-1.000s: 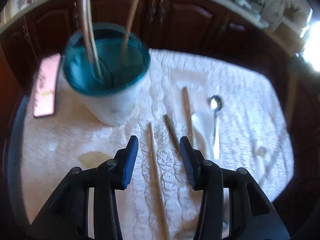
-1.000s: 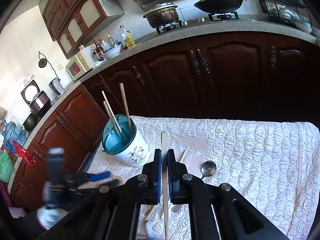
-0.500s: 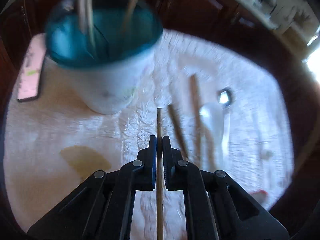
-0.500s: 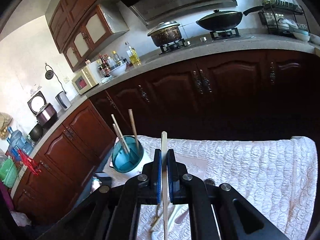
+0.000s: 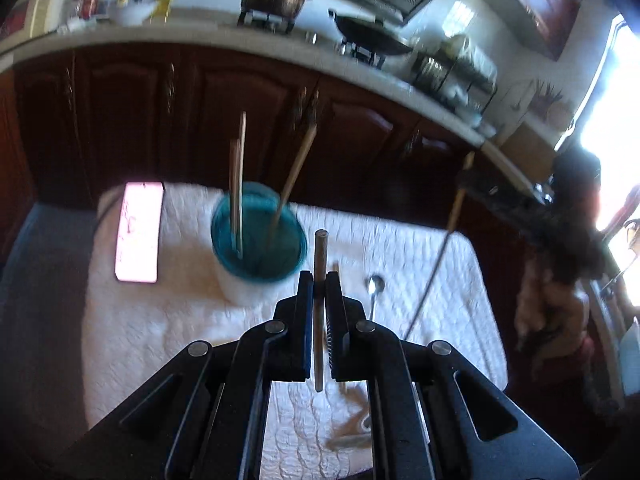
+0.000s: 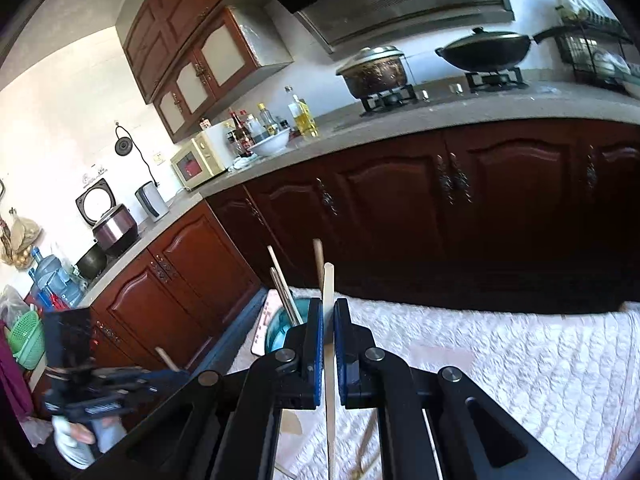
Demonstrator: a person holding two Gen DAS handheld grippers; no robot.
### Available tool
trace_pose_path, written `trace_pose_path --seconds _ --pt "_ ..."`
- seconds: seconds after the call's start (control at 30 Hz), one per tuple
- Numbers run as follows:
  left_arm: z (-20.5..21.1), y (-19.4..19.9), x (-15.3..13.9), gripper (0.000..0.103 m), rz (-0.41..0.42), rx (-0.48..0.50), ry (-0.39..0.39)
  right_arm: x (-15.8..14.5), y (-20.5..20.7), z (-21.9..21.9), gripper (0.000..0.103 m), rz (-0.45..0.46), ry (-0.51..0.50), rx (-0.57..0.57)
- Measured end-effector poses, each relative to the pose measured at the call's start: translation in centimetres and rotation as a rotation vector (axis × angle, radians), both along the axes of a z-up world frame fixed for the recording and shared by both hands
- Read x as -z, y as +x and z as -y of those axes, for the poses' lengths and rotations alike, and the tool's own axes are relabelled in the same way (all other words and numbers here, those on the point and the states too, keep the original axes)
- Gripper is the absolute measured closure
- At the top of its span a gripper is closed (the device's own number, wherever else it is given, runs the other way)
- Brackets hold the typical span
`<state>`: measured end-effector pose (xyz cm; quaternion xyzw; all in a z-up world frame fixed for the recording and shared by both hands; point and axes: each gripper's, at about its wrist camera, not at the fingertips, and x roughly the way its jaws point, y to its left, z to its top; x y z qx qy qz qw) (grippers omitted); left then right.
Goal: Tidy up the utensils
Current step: 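Carry both chopsticks over the teal cup and lower them in with both tools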
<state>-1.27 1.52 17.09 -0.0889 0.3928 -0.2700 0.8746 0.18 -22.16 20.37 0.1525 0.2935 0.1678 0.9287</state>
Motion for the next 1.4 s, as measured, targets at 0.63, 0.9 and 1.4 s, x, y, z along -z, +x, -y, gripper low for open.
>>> trace_pose_path --seconds 0.63,0.9,1.4 --pt "-0.7 9.4 -2.0 0.098 0.200 -0.222 0.135 -1.4 12.8 -7.7 0.098 0.201 -0.052 0.115" --pt "0.9 10.6 2.9 0.098 0.155 -0.207 0.201 3.5 15.1 -8.5 0.098 0.135 -0.064 0.105" --pt "2.1 10.3 5.5 0.080 0.133 -0.244 0.269 9.4 14.4 -6.7 0.070 -0.086 0.000 0.025"
